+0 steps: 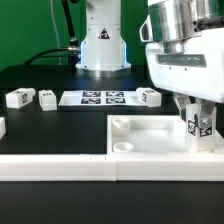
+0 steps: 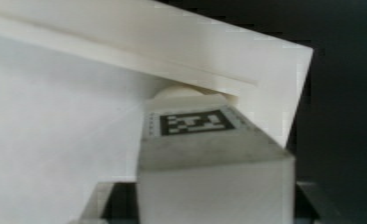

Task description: Assemble square table

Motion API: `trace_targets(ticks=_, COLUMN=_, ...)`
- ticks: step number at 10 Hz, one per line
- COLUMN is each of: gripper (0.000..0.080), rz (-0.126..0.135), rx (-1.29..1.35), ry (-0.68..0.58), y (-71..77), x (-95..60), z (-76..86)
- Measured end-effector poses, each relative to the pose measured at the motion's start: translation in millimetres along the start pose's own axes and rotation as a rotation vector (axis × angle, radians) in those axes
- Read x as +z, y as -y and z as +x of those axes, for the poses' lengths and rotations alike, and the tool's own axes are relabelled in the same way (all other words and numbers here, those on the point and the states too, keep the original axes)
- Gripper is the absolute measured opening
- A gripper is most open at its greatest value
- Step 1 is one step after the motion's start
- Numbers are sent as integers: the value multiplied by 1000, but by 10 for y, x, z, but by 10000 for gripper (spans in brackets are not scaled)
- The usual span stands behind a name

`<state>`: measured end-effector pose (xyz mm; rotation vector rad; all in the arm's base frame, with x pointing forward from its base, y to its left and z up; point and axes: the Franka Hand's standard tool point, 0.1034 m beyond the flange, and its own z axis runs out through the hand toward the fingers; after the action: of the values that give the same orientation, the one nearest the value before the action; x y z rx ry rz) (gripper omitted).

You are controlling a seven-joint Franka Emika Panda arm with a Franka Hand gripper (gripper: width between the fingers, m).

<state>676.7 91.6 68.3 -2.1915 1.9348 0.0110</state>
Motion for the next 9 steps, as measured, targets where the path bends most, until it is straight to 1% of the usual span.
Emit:
trace_targets(ticks=1, gripper=298, rz=-7, rx=52, ry=4, y=0, x=0, z=-16)
trace_targets(ticks=2, gripper=387, rz=-7, rx=42, ry=3, y=-2, x=5, z=-14)
trace_targets(ticks=3, gripper=597, rz=-18, rx=-38, ry=-13, y=-6, x=8, z=-52)
trace_targets(ticks=4, gripper=597, rz=-41, rx=-216, ry=-56, y=-5, x=13, z=-227)
trace_targets(ticks=5, gripper=633, rz=-43, rx=-429, ry=-59, y=11, x=2, z=-290)
trace_targets(ticks=6, gripper=645, rz=-32, rx=-629, ry=-62, y=43, x=-25, z=-297)
trace_targets(ticks=9, gripper=649, rz=-41, rx=-838, ry=-60, y=41, x=-22, z=-277)
